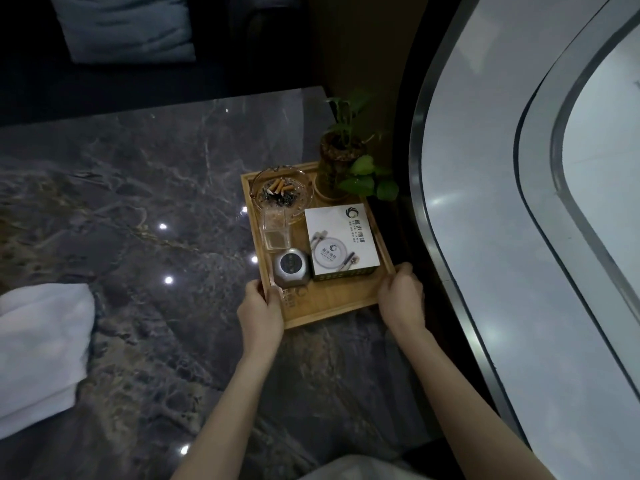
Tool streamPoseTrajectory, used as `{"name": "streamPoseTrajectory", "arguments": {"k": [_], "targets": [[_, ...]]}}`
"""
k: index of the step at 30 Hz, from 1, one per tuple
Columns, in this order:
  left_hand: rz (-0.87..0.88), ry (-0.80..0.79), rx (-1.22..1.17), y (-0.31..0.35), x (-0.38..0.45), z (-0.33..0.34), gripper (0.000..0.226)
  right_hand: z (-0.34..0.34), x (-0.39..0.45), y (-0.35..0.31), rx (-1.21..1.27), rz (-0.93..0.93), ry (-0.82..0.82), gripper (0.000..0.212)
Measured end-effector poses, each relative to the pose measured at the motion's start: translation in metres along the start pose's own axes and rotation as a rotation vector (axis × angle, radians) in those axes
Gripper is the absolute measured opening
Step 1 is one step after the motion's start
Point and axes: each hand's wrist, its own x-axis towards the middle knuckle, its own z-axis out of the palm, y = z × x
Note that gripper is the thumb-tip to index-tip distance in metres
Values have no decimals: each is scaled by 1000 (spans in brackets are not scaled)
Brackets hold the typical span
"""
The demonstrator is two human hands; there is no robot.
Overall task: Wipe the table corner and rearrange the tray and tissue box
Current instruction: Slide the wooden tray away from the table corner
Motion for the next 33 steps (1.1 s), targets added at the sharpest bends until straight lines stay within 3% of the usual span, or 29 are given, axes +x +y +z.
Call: {"name": "streamPoseTrajectory", "arguments": {"k": [4,9,20,33], "targets": [[-67,0,-48,-2,7,1,29,4,9,-7,102,39,-86,30],[-56,62,46,-8,12,5,30,11,21,-11,207,127,-75,41],[4,115,52,-23,18,-25,31,38,-3,-28,144,-9,139,40],[2,263,37,-64,22,-118,30,92,-55,-94,155,-116,99,41]]}}
